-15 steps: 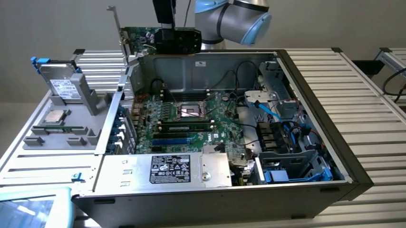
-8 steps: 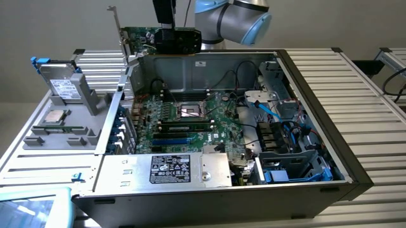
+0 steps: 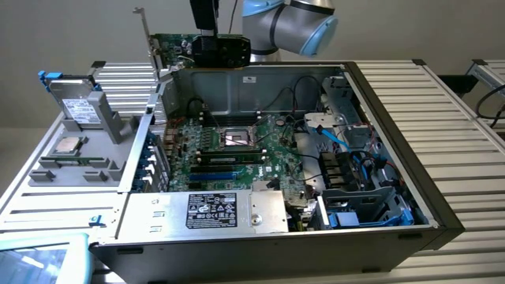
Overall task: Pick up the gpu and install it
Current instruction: 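Insert the gpu into the slot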
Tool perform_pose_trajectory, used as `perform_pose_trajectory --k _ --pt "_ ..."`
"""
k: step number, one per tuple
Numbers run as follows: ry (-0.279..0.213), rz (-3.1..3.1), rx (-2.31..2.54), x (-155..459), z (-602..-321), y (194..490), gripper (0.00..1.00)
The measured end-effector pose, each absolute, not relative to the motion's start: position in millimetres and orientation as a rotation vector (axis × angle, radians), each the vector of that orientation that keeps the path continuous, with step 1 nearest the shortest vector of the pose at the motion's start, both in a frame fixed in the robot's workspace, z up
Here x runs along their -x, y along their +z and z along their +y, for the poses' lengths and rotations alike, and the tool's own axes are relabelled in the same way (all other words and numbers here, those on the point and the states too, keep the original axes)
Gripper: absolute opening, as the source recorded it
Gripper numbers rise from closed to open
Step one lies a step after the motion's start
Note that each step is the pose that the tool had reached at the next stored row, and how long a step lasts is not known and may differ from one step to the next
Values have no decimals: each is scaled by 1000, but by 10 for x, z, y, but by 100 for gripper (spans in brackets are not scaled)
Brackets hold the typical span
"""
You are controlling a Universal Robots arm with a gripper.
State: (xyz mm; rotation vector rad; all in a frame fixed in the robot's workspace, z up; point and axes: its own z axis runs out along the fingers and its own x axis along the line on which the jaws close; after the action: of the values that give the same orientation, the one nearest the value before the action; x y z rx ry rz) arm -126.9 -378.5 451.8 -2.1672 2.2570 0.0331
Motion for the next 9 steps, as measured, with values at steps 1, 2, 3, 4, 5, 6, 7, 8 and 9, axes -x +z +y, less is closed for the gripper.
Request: perform_pose_trajectory --k 1,2,3,4,5,6,7,8,9 --pt "33 2257 2167 1269 -3813 4517 27" --pt "35 2256 2166 1270 -3843 4513 27" --pt "36 2256 2166 1270 -3875 4502 27" --pt "38 2255 2165 1270 -3911 4484 27" --pt "39 2254 2164 1270 -3954 4464 27" --pt "41 2253 2163 1270 -3996 4446 27" --pt "42 2253 2163 1270 -4039 4428 27" --pt "43 2252 2163 1270 -4081 4410 27" --pt "44 2252 2162 1270 -4123 4391 27"
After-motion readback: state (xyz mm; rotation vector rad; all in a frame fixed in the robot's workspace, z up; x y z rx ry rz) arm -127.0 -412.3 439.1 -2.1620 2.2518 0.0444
